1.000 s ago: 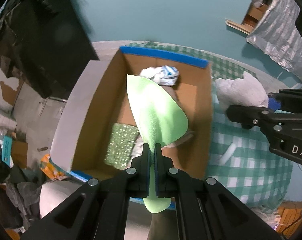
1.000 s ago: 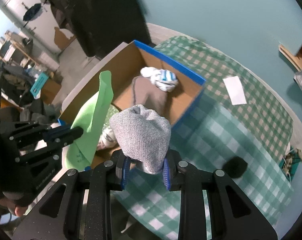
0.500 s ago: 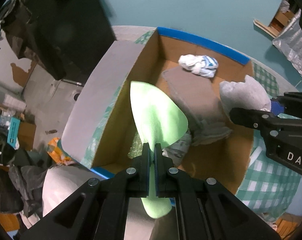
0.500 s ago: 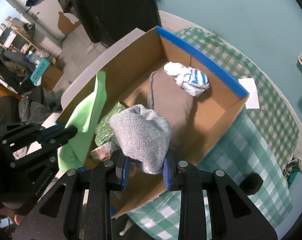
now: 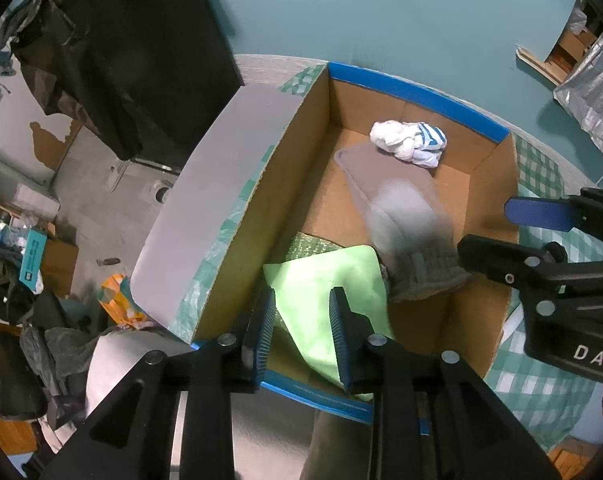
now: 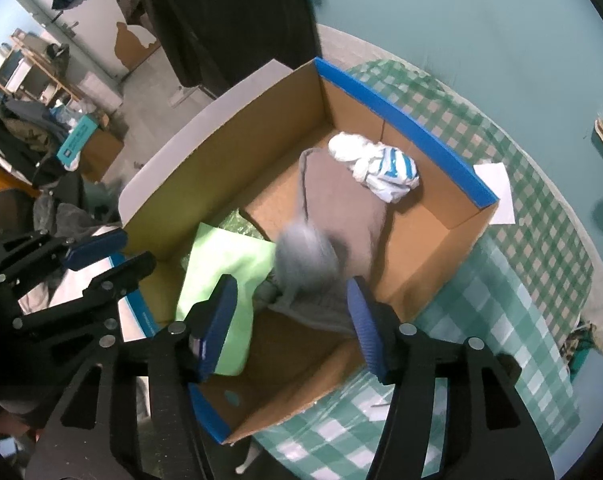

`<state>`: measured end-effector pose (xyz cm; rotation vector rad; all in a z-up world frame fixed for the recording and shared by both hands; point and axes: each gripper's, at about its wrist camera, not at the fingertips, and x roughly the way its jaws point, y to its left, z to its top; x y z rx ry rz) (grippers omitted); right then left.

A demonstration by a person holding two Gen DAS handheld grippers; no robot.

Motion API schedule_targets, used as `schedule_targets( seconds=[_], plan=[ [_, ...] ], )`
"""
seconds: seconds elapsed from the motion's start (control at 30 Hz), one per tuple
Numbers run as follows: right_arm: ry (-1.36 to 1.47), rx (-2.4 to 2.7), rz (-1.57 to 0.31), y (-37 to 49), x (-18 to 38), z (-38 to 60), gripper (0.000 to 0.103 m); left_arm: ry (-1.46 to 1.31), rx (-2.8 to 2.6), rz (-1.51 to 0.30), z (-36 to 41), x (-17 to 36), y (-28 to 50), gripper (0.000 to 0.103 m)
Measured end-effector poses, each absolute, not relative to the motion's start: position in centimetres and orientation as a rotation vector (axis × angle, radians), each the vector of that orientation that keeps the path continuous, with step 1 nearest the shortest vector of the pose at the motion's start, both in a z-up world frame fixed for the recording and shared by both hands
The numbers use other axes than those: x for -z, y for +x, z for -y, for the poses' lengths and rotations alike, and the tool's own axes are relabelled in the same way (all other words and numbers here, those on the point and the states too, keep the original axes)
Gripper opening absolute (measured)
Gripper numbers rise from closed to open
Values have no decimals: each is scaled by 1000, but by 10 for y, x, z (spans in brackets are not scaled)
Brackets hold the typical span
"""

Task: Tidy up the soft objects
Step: 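Open both tools to drop the green cloth and grey sock into the box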

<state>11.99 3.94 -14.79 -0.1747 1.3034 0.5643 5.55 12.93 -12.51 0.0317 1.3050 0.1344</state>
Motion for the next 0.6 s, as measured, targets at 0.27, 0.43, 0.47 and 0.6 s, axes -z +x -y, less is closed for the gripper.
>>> schedule_targets(
  seconds=[0.27, 0.43, 0.47, 0.6],
  plan=[
    [-159, -556, -1286, 119, 139, -20, 59, 31, -126, -1298, -115, 119, 53, 28],
    [-146, -547, -1272, 116, 132, -2, 59, 44, -123, -1292, -105, 114, 51, 28],
    [-143, -543, -1269, 115, 131, 2, 59, 45, -123, -1290, -103, 113, 51, 28],
    [-142, -533, -1266, 111, 129, 20, 59, 49, -115, -1284, -93, 110, 50, 28]
  ],
)
